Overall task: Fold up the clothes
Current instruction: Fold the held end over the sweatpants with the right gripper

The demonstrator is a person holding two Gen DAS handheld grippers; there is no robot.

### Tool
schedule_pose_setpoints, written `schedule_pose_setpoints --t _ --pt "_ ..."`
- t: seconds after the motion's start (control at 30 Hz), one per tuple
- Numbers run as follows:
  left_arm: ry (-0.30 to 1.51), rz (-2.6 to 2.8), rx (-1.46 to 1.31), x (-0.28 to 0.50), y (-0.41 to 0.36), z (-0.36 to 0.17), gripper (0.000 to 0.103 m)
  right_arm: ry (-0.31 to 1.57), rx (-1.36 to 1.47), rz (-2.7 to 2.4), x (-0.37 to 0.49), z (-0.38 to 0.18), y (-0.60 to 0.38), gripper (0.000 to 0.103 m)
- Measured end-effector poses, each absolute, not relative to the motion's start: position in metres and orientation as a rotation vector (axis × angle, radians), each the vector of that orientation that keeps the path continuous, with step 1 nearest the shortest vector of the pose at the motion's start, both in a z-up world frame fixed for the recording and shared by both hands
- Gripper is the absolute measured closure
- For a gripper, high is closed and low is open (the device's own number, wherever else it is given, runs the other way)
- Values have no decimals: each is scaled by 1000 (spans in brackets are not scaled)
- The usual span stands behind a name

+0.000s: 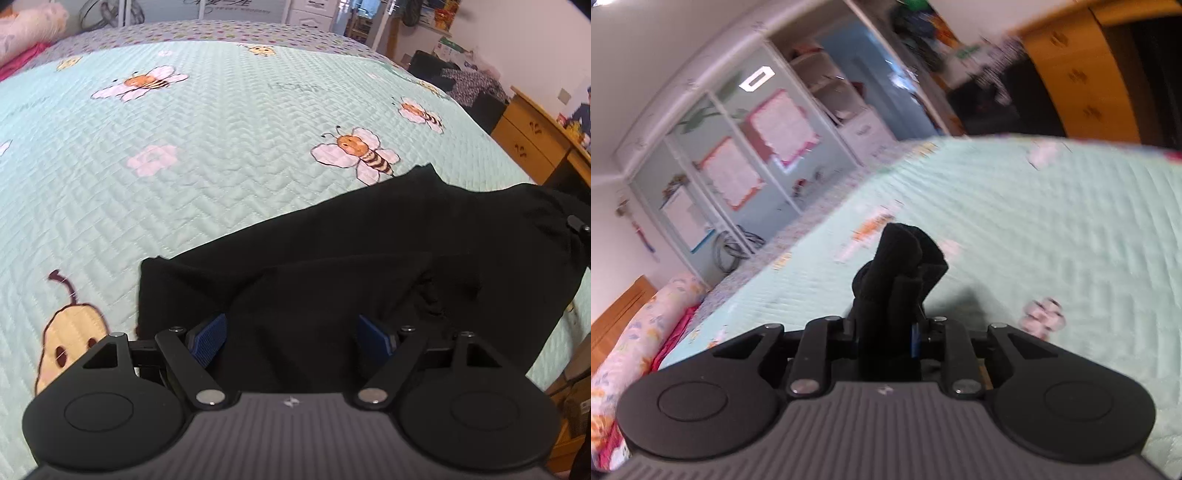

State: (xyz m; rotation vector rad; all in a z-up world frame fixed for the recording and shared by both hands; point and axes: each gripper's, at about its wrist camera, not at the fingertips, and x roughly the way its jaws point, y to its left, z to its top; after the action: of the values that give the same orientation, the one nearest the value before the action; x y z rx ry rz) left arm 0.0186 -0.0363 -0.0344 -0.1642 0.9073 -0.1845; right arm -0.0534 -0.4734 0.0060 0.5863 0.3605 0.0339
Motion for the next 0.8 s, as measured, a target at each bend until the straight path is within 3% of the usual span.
schedule_pose_setpoints --t 0.4,0.6,0.8 --pt "830 -145 -257 -26 24 -6 23 218 173 414 -99 111 -277 81" --pt "847 -87 -318 -44 58 -14 23 317 -77 543 -105 68 -162 81" --pt "852 -73 -338 -52 72 -19 23 378 -277 584 -116 21 -108 81"
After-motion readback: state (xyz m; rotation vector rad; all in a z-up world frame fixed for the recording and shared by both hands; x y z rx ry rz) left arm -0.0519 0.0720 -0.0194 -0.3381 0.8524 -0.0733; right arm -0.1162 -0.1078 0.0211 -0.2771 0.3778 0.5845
